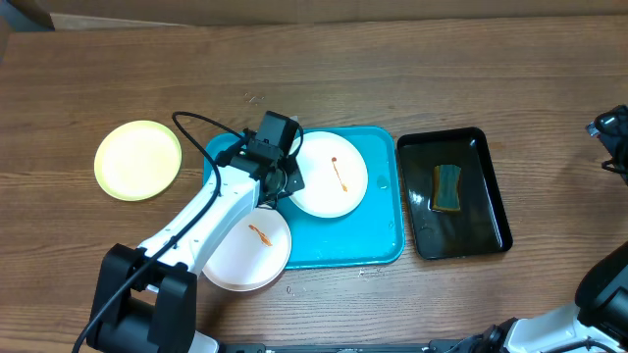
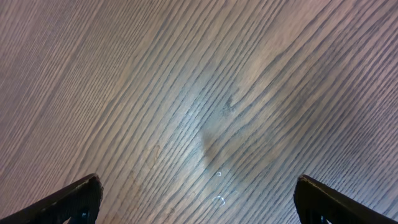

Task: Clean dirty plates on tray and stack at the side
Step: 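Drag the gripped white plate left-up across the teal tray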

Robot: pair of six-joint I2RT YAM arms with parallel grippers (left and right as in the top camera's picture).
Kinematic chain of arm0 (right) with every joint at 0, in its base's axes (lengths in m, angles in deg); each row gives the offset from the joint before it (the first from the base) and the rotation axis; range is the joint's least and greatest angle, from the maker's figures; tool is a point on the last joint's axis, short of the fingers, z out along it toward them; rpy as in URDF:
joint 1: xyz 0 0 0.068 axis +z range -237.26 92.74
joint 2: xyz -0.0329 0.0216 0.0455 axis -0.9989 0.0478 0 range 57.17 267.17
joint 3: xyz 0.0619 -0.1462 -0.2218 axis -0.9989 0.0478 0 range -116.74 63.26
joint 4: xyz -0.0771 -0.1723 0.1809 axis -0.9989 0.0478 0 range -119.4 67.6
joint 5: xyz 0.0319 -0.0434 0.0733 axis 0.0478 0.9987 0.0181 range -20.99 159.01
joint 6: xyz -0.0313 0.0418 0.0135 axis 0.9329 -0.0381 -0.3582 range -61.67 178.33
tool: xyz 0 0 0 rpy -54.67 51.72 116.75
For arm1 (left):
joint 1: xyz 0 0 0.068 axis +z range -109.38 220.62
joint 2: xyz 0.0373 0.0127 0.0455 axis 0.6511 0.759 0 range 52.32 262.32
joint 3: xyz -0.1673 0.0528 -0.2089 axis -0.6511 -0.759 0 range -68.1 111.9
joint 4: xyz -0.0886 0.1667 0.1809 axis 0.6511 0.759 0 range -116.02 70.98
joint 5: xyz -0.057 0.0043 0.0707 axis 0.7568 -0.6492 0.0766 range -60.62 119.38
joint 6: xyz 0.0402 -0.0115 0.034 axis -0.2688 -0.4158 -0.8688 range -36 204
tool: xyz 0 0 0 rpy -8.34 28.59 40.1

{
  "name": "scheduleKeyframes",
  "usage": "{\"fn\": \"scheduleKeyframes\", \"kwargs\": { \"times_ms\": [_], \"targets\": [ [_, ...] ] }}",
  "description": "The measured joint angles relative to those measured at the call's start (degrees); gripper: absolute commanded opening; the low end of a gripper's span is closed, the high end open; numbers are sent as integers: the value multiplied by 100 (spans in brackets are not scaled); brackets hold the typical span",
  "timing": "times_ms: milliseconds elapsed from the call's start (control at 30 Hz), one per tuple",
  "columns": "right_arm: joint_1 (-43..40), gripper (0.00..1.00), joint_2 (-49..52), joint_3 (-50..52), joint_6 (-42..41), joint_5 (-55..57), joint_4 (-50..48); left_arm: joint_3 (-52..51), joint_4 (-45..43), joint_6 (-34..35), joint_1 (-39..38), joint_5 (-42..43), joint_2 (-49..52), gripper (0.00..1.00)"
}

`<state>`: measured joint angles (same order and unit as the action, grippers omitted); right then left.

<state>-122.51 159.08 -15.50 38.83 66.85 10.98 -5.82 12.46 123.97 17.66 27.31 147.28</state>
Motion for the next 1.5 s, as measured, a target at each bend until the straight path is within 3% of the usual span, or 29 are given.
{"fn": "scheduleKeyframes", "kwargs": {
  "times_ms": [567,1267,1500],
  "targets": [
    [0,100,0,0,2,-2,-4,-173,-466,-11,-70,-42,11,4],
    [0,100,0,0,4,0,-243,-184,-831,-15,-107,-33,708,9],
    [-2,100,0,0,-4,-553,-61,-184,-833,-57,-107,-31,708,4]
  ]
}}
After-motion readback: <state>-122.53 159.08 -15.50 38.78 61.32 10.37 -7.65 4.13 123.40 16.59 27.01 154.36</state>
